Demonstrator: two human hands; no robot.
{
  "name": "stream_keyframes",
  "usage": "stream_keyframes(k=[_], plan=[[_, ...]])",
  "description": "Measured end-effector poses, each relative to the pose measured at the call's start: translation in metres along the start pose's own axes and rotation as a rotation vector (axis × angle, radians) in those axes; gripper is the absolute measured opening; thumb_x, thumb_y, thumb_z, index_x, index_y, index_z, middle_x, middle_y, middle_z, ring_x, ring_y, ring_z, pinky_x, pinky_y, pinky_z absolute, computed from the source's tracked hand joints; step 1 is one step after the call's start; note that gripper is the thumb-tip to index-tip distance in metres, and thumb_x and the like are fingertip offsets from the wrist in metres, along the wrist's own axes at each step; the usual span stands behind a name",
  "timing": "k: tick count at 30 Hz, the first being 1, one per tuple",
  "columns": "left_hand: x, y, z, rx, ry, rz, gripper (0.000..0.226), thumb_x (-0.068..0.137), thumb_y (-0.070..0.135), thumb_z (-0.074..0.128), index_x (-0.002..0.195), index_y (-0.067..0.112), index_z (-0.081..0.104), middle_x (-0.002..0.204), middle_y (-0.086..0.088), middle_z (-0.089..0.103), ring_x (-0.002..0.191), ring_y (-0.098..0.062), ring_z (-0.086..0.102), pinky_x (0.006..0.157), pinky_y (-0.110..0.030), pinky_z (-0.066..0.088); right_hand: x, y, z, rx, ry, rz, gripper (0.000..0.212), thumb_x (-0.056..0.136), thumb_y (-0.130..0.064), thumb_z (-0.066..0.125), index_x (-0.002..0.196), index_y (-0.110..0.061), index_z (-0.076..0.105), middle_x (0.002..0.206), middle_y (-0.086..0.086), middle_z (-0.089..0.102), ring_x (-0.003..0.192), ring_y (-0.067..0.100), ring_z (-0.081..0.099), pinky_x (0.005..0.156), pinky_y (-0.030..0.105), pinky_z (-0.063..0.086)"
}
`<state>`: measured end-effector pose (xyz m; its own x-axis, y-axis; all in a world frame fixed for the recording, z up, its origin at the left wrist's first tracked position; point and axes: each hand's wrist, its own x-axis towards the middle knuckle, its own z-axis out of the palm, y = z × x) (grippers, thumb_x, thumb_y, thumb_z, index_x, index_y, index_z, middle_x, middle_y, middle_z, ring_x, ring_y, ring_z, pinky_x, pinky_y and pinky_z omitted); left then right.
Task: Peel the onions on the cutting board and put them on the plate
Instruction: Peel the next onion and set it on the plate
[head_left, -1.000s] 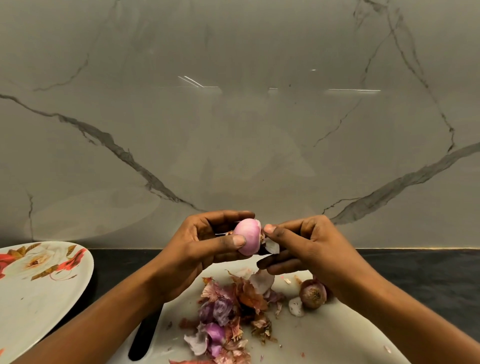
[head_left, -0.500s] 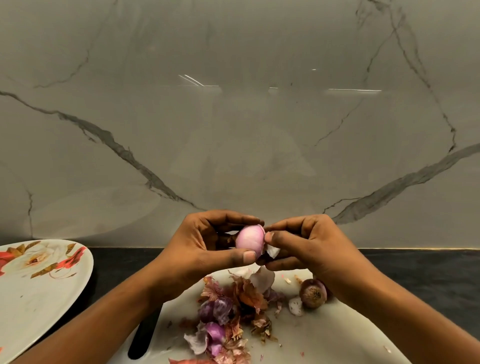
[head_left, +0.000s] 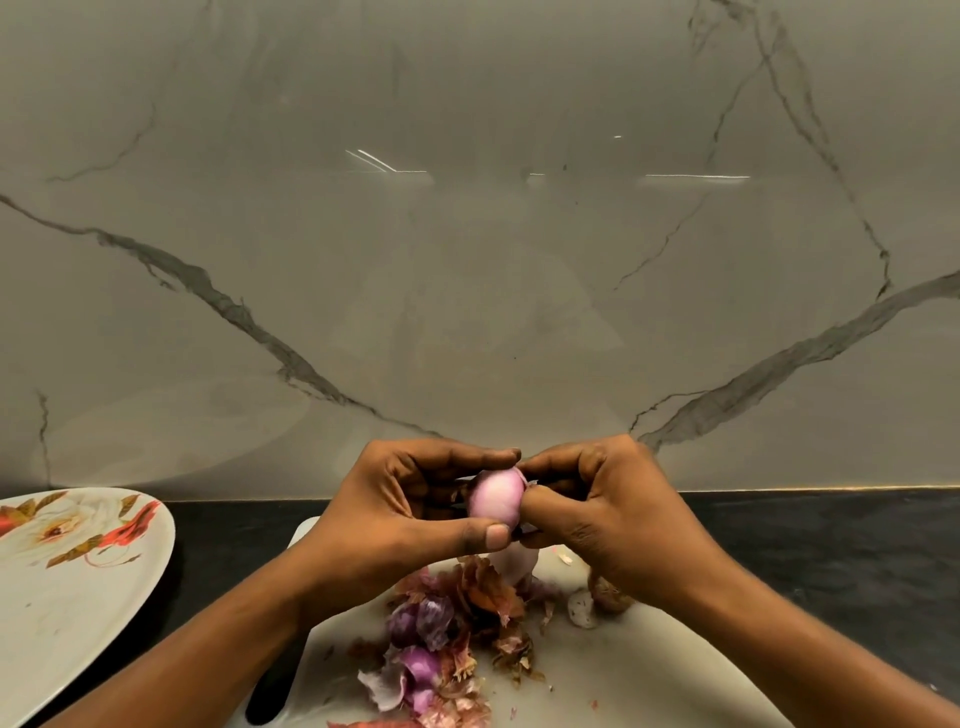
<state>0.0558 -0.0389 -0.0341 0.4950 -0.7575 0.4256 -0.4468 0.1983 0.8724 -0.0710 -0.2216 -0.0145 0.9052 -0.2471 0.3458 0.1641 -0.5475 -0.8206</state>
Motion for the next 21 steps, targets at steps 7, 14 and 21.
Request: stream_keyframes(k=[7, 14, 21], plan=[[-0.001, 0.003, 0.004, -0.067, 0.012, 0.009, 0.051, 0.078, 0.0, 0.085, 0.127, 0.009, 0.074, 0.126, -0.009, 0.076, 0.118, -0.031, 0.073, 0.095, -0.044, 0.062, 0.001, 0.002, 0.002, 0.122, 0.135, 0.006, 0.022, 0.09, 0.001, 0.07, 0.094, -0.015, 0.084, 0.08, 0.003, 0.081, 0.074, 0.02, 0.079, 0.067, 0.028, 0.065], [0.004, 0.007, -0.005, -0.225, 0.003, -0.041, 0.048, 0.075, 0.017, 0.087, 0.122, 0.017, 0.076, 0.129, -0.014, 0.074, 0.118, -0.035, 0.071, 0.092, -0.037, 0.062, 0.003, -0.006, -0.003, 0.317, 0.045, 0.164, 0.025, 0.094, 0.008, 0.063, 0.101, -0.007, 0.082, 0.085, 0.015, 0.08, 0.081, 0.027, 0.08, 0.069, 0.025, 0.063], [0.008, 0.001, -0.011, -0.178, 0.014, -0.065, 0.058, 0.071, 0.018, 0.089, 0.126, 0.018, 0.071, 0.135, -0.01, 0.07, 0.115, -0.04, 0.071, 0.093, -0.042, 0.062, 0.003, -0.009, -0.005, 0.433, -0.027, 0.246, 0.02, 0.102, -0.013, 0.062, 0.103, -0.007, 0.082, 0.097, 0.018, 0.08, 0.092, 0.033, 0.079, 0.082, 0.043, 0.066]])
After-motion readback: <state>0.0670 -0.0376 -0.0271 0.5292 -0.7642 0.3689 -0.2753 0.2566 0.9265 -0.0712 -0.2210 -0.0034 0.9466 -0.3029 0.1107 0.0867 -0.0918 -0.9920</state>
